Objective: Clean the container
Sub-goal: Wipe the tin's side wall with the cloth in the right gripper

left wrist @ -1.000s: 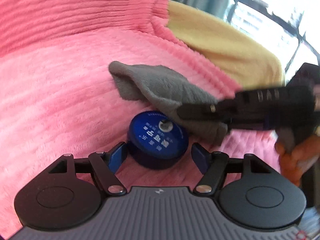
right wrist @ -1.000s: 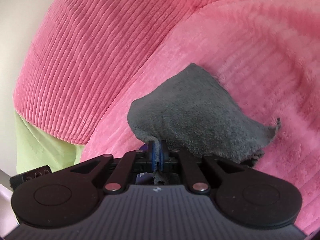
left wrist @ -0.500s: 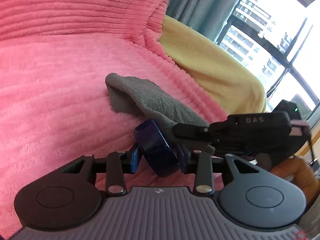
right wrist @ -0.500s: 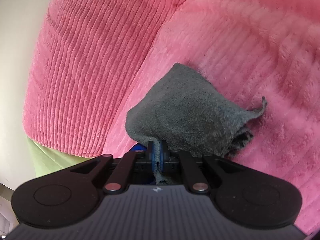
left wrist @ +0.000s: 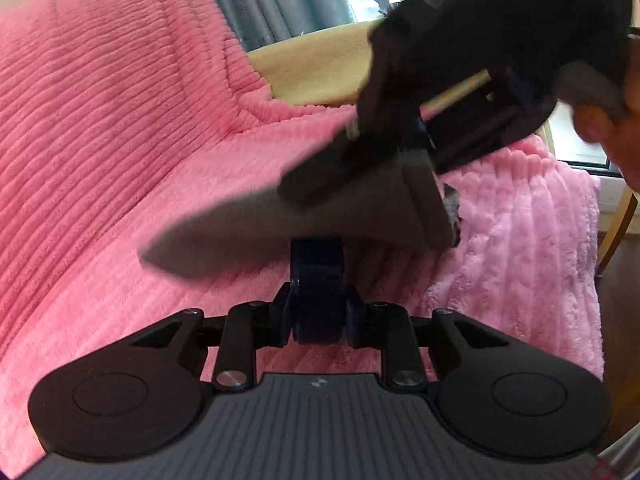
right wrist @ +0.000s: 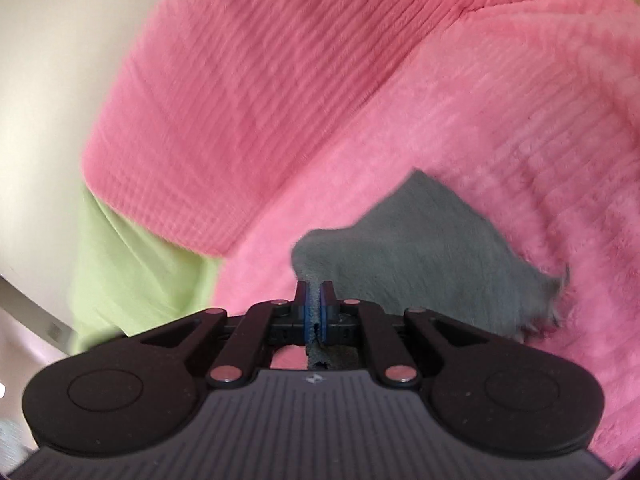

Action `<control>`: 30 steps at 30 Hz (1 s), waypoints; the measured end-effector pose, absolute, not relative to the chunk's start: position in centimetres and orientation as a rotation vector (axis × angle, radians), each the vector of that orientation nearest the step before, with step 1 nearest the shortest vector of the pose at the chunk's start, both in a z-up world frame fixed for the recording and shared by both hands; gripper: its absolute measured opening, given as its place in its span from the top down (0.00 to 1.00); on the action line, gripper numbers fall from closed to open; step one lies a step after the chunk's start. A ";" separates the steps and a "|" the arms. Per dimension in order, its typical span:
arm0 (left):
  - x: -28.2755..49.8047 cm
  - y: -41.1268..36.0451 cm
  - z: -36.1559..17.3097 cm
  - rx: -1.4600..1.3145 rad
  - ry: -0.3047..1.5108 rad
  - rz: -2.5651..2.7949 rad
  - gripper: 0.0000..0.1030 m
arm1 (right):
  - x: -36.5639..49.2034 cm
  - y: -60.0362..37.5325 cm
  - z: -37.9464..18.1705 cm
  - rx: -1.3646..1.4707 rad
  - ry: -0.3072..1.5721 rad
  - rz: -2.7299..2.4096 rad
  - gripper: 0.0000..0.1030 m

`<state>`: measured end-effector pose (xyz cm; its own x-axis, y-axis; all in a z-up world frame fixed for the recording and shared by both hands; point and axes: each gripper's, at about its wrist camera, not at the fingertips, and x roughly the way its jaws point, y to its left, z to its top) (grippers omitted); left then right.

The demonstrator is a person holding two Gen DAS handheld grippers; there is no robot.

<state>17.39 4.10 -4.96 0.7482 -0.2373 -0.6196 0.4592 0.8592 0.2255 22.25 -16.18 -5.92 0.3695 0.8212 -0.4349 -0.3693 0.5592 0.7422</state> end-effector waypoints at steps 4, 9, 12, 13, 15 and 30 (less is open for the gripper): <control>17.8 5.0 -4.9 0.324 0.637 -0.382 0.71 | 22.9 -16.6 -7.4 0.683 0.863 0.841 0.99; 17.9 5.2 -5.0 0.314 0.641 -0.374 0.71 | 23.3 -17.5 -8.9 0.788 0.829 0.847 1.00; 17.9 5.1 -5.0 0.312 0.643 -0.374 0.71 | 24.1 -17.6 -9.3 0.817 0.807 0.822 1.00; 17.9 5.0 -5.0 0.312 0.643 -0.375 0.71 | 24.3 -17.7 -9.5 0.821 0.799 0.812 1.00; 18.1 5.0 -5.0 0.311 0.646 -0.375 0.71 | 24.8 -17.7 -9.9 0.829 0.797 0.786 1.00; 17.3 5.5 -4.0 0.330 0.658 -0.390 0.63 | 25.4 -16.6 -10.8 0.743 0.859 0.720 0.99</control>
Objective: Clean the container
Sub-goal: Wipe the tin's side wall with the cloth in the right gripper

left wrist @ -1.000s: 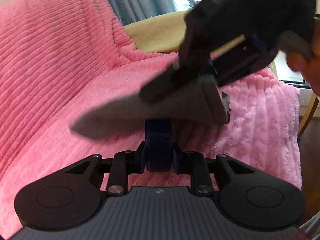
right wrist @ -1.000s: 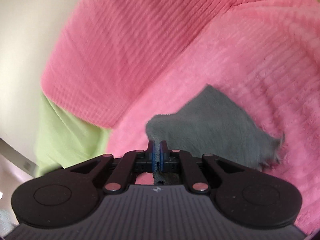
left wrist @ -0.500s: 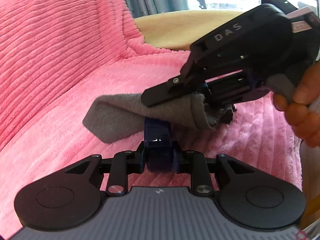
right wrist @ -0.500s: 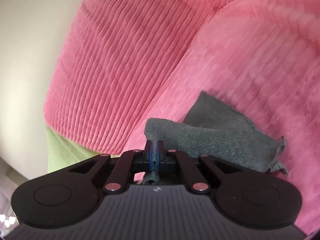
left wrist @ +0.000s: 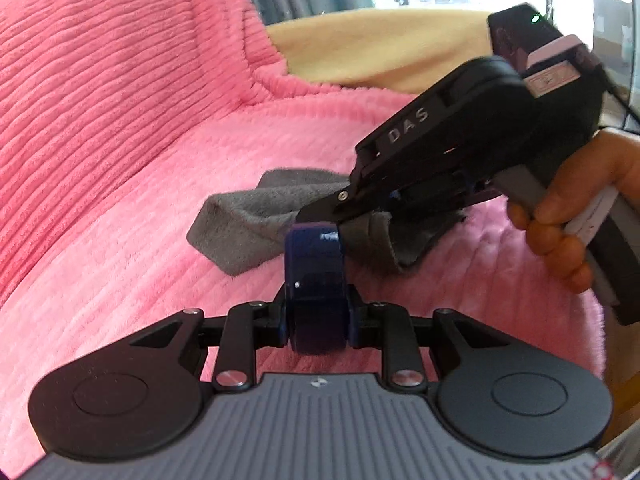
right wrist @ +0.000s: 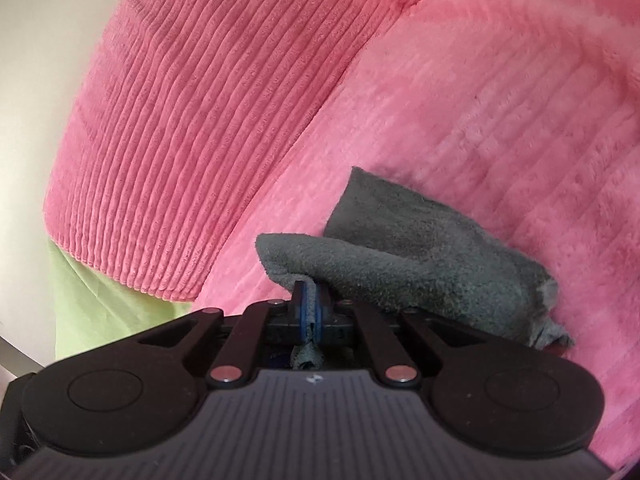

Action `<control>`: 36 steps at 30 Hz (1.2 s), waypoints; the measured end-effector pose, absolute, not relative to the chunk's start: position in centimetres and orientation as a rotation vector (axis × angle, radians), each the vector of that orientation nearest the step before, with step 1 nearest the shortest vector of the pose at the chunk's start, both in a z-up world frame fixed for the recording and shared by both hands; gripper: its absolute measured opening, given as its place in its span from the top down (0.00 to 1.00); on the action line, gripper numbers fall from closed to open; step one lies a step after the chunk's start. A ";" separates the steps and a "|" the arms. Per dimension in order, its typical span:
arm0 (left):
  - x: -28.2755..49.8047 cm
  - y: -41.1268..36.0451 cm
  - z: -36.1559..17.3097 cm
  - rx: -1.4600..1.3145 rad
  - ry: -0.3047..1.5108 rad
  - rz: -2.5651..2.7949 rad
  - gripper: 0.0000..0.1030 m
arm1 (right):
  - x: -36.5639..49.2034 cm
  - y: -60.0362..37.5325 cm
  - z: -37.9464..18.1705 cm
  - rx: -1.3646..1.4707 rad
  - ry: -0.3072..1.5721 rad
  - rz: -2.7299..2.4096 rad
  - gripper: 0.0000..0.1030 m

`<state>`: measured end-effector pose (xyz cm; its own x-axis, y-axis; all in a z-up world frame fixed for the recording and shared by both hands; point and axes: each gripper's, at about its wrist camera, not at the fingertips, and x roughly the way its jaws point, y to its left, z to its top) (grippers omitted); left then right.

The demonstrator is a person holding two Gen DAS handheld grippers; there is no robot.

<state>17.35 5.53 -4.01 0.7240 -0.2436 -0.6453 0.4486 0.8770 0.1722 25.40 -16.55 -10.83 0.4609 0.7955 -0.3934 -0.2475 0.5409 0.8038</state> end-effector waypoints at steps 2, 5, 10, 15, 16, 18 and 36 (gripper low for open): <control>17.1 5.6 -3.4 0.325 0.637 -0.390 0.54 | 25.2 -16.6 -10.7 0.750 0.860 0.726 0.96; 17.6 5.7 -3.2 0.307 0.634 -0.380 0.64 | 24.7 -16.7 -9.9 0.753 0.850 0.738 0.96; 18.1 5.6 -3.3 0.284 0.590 -0.356 0.71 | 23.7 -17.6 -7.2 0.789 0.779 0.787 0.96; 18.6 5.5 -4.1 0.230 0.549 -0.366 0.71 | 22.8 -16.7 -5.4 0.702 0.798 0.855 0.96; 18.5 5.4 -4.5 0.230 0.553 -0.360 0.71 | 22.7 -16.2 -5.6 0.677 0.819 0.857 0.96; 18.3 5.4 -4.7 0.234 0.565 -0.354 0.72 | 22.7 -15.3 -6.0 0.639 0.853 0.869 0.97; 17.5 5.4 -5.4 0.267 0.642 -0.333 0.71 | 25.0 -15.7 -9.0 0.741 0.821 0.811 1.00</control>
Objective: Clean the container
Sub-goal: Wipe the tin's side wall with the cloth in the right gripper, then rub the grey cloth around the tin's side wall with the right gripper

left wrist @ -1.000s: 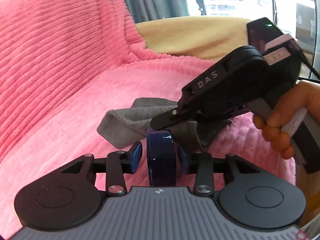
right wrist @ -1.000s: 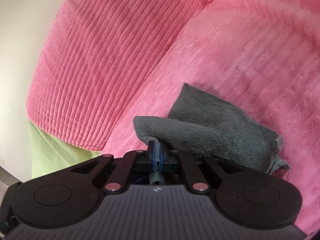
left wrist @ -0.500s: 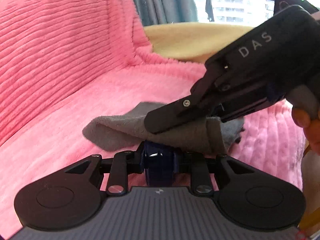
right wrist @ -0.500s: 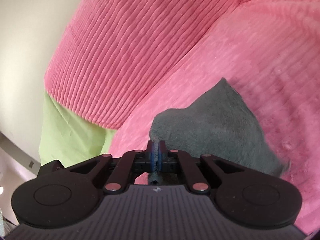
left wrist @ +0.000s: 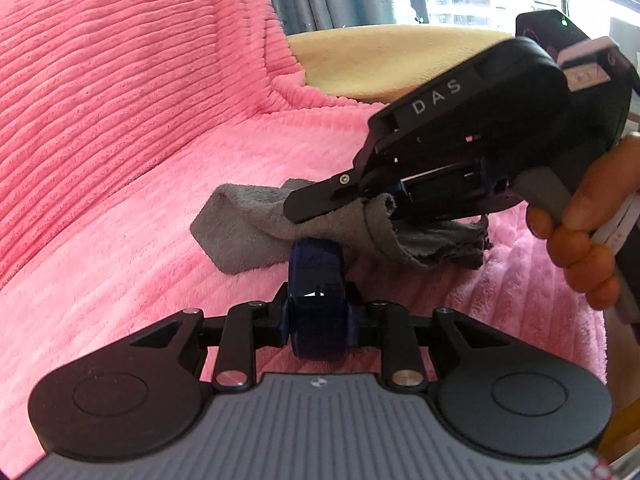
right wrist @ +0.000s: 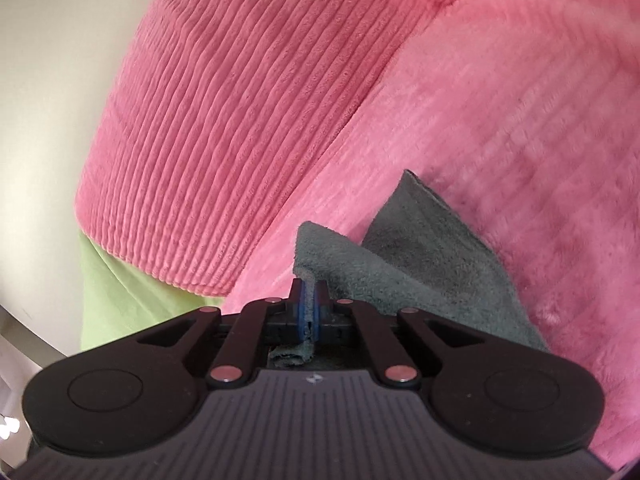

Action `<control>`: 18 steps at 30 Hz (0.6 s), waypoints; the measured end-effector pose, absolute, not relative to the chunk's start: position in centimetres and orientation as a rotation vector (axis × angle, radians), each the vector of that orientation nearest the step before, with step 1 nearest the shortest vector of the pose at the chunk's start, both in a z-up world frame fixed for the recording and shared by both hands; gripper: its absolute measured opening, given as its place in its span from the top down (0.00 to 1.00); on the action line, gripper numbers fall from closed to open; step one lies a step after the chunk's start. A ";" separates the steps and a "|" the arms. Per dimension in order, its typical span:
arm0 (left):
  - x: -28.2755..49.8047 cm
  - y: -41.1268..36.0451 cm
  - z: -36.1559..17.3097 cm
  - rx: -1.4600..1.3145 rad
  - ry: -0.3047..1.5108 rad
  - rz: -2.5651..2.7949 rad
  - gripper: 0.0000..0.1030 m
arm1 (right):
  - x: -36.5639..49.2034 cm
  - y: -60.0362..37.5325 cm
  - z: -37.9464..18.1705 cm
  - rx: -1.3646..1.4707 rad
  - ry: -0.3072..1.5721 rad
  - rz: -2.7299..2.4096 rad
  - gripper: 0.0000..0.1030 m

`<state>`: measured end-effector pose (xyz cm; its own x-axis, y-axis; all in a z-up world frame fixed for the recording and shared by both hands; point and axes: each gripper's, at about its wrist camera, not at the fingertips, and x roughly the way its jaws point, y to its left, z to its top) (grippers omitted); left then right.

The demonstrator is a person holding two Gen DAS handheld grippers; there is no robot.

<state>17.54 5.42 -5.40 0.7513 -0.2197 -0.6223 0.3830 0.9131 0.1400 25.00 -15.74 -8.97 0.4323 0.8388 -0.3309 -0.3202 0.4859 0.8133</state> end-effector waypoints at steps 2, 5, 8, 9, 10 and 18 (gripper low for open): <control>17.5 5.4 -5.4 0.272 0.643 -0.334 0.71 | 25.2 -15.6 -9.2 0.736 0.824 0.796 1.00; 17.4 5.5 -5.2 0.282 0.646 -0.338 0.71 | 25.3 -15.6 -9.4 0.728 0.829 0.786 1.00; 17.4 5.7 -4.7 0.275 0.648 -0.344 0.71 | 25.4 -15.3 -9.7 0.692 0.842 0.767 1.00; 17.5 5.8 -4.6 0.270 0.649 -0.345 0.68 | 25.4 -15.2 -9.9 0.686 0.852 0.765 1.00; 17.5 5.9 -4.5 0.264 0.651 -0.345 0.67 | 25.3 -15.1 -10.0 0.675 0.858 0.762 1.00; 18.1 4.9 -4.4 0.269 0.613 -0.363 0.70 | 24.5 -16.7 -8.7 0.767 0.786 0.725 0.96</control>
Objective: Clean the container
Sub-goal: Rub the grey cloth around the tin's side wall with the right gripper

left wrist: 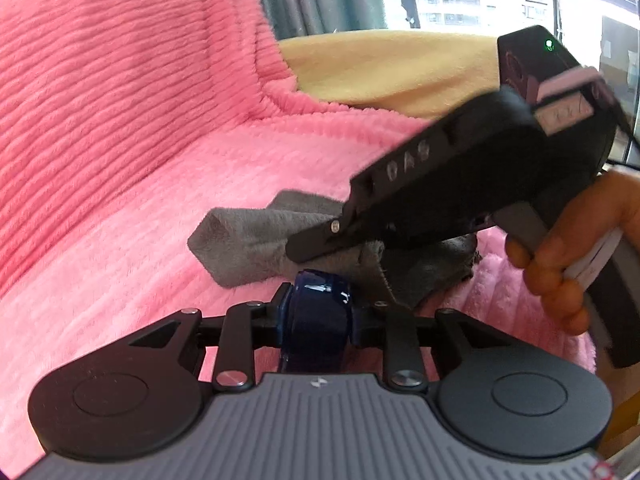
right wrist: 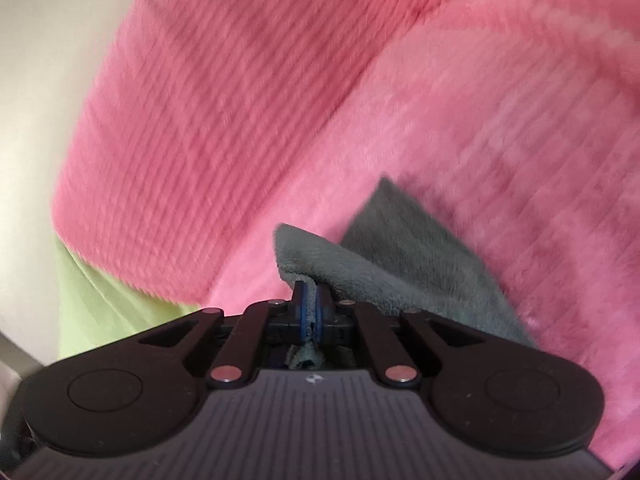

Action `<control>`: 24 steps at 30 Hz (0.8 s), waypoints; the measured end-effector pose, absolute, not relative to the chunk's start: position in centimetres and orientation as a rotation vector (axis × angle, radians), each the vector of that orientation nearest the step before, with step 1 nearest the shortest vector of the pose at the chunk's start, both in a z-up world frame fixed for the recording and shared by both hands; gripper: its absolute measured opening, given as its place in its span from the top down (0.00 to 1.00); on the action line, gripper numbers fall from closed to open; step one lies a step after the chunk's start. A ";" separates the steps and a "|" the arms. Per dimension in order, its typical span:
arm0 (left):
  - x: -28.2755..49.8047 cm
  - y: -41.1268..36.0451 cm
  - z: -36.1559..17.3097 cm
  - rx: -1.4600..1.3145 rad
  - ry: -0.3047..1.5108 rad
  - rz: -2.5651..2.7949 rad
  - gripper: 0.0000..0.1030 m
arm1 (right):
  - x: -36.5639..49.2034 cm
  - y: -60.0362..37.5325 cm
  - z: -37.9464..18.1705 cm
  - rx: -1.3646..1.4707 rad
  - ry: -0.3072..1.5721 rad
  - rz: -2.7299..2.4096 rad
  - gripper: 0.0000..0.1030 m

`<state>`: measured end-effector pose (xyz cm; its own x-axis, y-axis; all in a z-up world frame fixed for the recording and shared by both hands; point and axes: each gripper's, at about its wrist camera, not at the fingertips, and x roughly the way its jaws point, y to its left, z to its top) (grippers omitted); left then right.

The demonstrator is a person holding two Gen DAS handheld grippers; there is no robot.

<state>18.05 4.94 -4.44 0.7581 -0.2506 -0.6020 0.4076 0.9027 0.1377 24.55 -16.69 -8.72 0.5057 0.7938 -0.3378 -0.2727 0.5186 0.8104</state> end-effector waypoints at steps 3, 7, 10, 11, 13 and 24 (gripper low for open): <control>18.6 5.1 -4.1 0.181 0.565 -0.379 0.70 | 23.6 -17.8 -7.2 0.798 0.716 0.740 0.96; 19.1 5.4 -5.4 0.149 0.590 -0.348 0.71 | 22.5 -16.9 -5.5 0.724 0.742 0.844 0.96; 18.7 5.9 -5.5 0.138 0.622 -0.336 0.71 | 22.0 -15.1 -6.0 0.650 0.825 0.887 0.96; 18.4 5.9 -5.5 0.146 0.639 -0.334 0.72 | 22.0 -14.7 -6.3 0.649 0.843 0.904 0.96; 17.7 5.6 -5.9 0.198 0.672 -0.314 0.72 | 22.1 -13.9 -7.0 0.647 0.877 0.938 0.96; 16.7 4.4 -6.7 0.326 0.701 -0.285 0.72 | 23.5 -14.2 -9.2 0.673 0.898 0.862 0.98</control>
<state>16.66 4.37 -6.72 0.7295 -0.1455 -0.6683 0.3617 0.9114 0.1963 23.50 -14.22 -9.18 0.3459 0.8570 -0.3820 -0.3467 0.4950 0.7967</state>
